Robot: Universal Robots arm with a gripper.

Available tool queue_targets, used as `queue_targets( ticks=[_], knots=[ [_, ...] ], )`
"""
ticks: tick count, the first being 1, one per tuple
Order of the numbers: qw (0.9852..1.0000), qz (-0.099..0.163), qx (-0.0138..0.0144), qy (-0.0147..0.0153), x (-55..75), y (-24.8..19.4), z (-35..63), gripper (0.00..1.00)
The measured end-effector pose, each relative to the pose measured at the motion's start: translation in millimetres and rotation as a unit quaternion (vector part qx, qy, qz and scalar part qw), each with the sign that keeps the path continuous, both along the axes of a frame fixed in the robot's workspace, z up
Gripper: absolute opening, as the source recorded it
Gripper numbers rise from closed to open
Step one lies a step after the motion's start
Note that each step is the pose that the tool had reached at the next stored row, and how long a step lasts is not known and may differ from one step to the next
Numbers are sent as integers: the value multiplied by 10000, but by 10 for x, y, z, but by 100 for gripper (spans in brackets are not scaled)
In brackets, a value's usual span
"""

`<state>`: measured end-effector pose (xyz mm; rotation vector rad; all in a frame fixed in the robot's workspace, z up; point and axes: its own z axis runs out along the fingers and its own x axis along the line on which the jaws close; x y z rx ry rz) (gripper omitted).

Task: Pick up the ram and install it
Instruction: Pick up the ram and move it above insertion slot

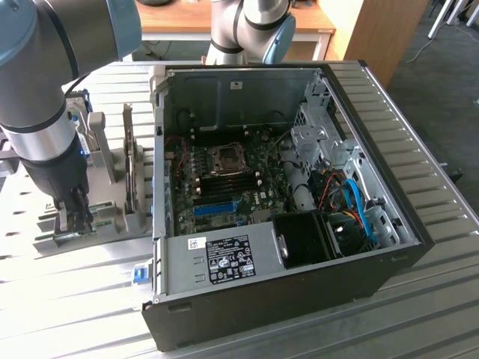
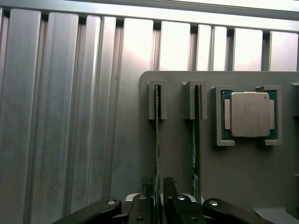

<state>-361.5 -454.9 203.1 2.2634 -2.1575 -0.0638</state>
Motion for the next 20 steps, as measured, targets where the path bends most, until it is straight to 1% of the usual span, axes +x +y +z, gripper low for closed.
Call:
queue_targets(
  ticks=[7,8,9,10,11,20],
  knots=[
    [10000,0,0,0,0,0,0,24],
    [10000,0,0,0,0,0,0,22],
    [10000,0,0,0,0,0,0,16],
    [10000,0,0,0,0,0,0,16],
    [10000,0,0,0,0,0,0,12],
    [10000,0,0,0,0,0,0,12]
  ],
)
